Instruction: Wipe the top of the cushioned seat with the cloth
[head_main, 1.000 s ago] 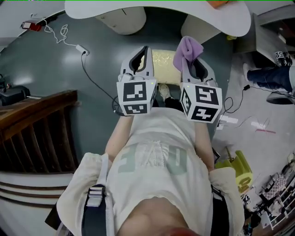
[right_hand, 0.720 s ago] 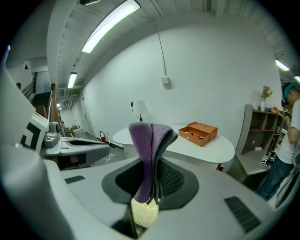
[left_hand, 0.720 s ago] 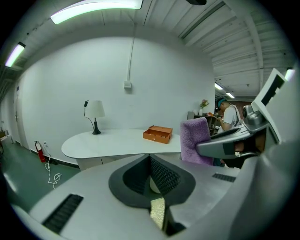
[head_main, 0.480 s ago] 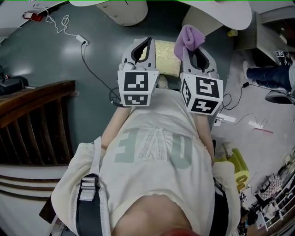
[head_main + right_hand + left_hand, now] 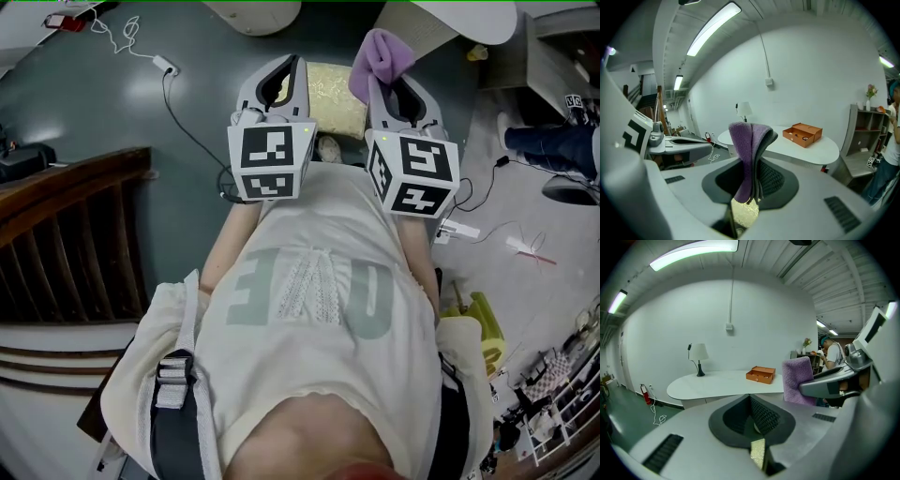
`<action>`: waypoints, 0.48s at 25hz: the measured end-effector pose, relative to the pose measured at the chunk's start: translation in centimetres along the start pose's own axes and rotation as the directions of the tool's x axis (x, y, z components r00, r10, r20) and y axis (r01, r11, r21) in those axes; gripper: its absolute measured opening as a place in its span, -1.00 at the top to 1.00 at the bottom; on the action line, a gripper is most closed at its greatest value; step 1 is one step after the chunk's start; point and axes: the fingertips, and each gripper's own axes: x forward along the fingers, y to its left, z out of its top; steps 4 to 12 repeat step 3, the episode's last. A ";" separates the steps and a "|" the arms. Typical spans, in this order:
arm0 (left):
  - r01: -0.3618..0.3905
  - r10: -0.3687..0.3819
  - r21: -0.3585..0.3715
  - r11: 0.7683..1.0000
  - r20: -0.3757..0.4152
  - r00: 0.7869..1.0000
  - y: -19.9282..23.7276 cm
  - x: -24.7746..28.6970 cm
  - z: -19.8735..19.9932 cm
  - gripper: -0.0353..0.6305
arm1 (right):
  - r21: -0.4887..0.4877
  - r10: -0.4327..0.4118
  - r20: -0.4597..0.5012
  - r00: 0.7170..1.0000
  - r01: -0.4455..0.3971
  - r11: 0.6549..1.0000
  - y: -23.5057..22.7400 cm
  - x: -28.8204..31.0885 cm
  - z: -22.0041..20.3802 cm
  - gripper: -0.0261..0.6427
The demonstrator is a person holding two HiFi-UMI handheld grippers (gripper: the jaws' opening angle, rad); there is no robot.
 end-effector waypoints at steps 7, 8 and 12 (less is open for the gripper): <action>-0.011 0.011 0.005 1.000 0.000 1.000 -0.6 -0.1 -0.4 0.88 | 0.002 0.013 -0.003 1.000 -0.013 1.000 -0.4 -0.2 -0.7 0.66; -0.011 0.011 0.005 1.000 0.000 1.000 -0.6 -0.1 -0.4 0.88 | 0.002 0.013 -0.003 1.000 -0.013 1.000 -0.4 -0.2 -0.7 0.66; -0.011 0.011 0.005 1.000 0.000 1.000 -0.6 -0.1 -0.4 0.88 | 0.002 0.013 -0.003 1.000 -0.013 1.000 -0.4 -0.2 -0.7 0.66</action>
